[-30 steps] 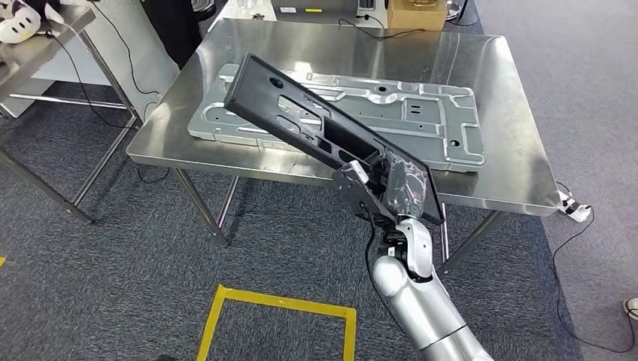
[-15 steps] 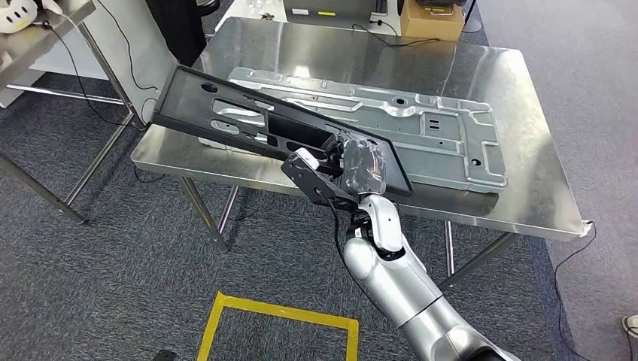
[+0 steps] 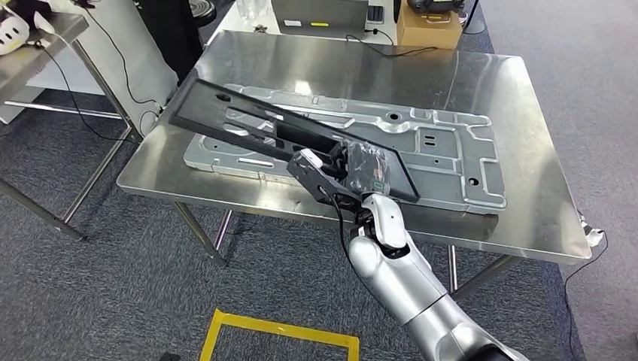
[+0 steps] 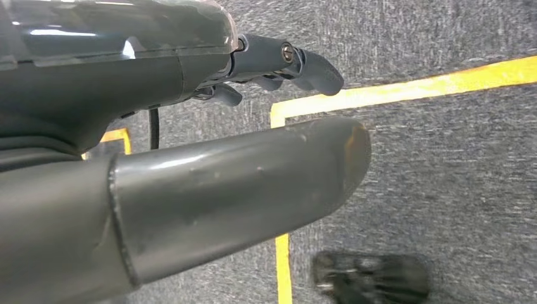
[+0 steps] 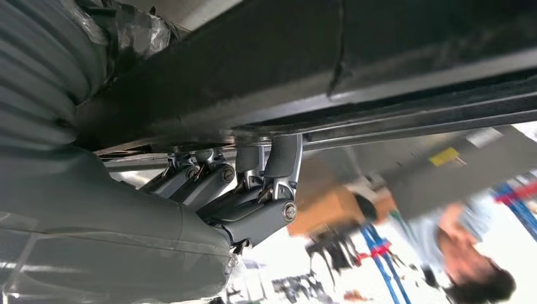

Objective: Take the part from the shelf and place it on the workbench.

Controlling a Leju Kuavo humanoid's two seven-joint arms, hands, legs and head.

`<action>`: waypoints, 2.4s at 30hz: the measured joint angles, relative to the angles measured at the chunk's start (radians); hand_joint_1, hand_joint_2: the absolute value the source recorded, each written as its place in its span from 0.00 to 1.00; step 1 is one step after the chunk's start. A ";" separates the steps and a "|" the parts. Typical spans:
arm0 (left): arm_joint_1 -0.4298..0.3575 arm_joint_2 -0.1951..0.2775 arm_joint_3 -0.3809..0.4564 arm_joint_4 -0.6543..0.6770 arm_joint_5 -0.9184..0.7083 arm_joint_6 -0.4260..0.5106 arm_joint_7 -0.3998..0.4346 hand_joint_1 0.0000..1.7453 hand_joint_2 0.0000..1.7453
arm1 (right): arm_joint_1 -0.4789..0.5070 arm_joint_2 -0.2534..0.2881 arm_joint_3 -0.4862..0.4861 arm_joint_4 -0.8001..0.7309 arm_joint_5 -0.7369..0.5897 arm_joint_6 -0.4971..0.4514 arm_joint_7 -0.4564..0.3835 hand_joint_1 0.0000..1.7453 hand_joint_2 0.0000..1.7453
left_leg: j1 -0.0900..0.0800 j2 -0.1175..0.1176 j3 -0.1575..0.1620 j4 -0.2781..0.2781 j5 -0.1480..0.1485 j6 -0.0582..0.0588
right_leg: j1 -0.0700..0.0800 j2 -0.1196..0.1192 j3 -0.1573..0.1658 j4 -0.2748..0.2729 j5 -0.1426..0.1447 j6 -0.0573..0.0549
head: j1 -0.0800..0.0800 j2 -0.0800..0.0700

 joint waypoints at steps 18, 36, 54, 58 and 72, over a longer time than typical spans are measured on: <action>0.029 0.001 0.005 0.000 0.042 0.006 -0.018 0.00 0.00 | 0.133 -0.108 -0.083 0.026 -0.009 -0.053 0.001 1.00 1.00 | -0.006 -0.004 0.147 -0.206 0.086 0.047 | 0.008 -0.002 -0.114 0.102 0.007 0.028 | -0.001 0.000; 0.027 0.014 0.011 0.000 0.048 0.003 -0.018 0.00 0.00 | 0.064 -0.138 -0.114 0.028 0.032 0.158 0.034 1.00 1.00 | -0.006 0.000 0.094 -0.184 0.095 0.010 | 0.005 0.010 -0.035 0.046 -0.010 0.027 | 0.000 0.000; 0.012 0.012 0.014 0.000 0.044 -0.001 -0.016 0.00 0.75 | -0.050 -0.101 -0.090 0.160 0.039 0.294 0.011 0.25 0.25 | -0.001 -0.004 0.194 -0.214 0.024 0.011 | 0.010 -0.003 -0.109 0.048 0.062 0.010 | 0.000 0.000; 0.010 0.017 0.014 0.000 0.039 0.002 -0.016 0.00 0.25 | -0.058 -0.076 -0.074 0.198 0.029 0.305 -0.002 0.00 0.00 | -0.001 0.001 0.095 -0.028 -0.048 -0.002 | 0.004 -0.004 -0.067 0.010 0.045 -0.001 | -0.003 0.000; 0.024 0.028 0.015 0.000 0.052 -0.002 -0.021 0.00 0.00 | -0.071 -0.041 -0.048 0.274 0.011 0.307 -0.027 0.00 0.00 | 0.002 0.001 0.098 -0.190 0.105 0.035 | 0.001 -0.001 -0.120 0.174 -0.066 0.047 | -0.002 0.000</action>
